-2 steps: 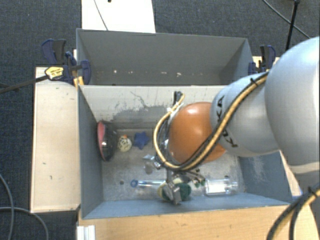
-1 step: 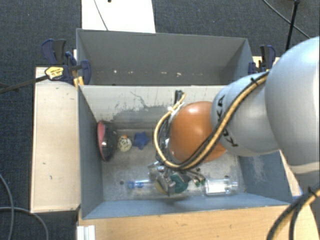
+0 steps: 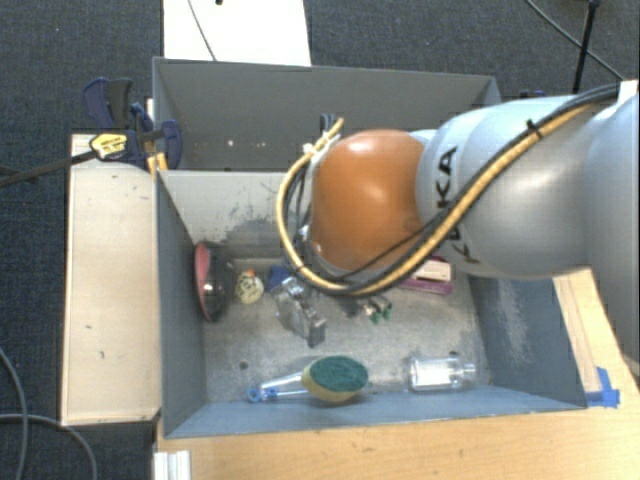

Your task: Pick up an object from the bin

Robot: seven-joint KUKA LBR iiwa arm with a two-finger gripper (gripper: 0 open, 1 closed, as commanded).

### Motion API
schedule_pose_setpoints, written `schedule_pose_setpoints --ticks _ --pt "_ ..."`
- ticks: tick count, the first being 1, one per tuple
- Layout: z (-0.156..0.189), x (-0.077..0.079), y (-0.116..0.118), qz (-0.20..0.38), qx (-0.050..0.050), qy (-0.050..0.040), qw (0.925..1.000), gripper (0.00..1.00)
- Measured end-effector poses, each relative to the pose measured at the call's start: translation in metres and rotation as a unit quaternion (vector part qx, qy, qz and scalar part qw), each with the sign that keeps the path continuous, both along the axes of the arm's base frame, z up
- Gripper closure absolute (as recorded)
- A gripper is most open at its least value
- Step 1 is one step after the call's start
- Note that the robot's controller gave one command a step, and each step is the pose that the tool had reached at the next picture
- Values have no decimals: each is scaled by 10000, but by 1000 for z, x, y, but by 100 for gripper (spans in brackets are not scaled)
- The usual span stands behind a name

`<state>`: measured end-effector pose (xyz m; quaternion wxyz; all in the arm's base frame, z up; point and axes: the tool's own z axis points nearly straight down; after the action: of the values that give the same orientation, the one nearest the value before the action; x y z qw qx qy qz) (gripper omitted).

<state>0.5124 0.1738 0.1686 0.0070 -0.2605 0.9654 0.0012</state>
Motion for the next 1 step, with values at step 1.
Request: schedule_pose_setpoints --ticks 1 --pt "-5 -3 -3 -26 -23 57 10000 0"
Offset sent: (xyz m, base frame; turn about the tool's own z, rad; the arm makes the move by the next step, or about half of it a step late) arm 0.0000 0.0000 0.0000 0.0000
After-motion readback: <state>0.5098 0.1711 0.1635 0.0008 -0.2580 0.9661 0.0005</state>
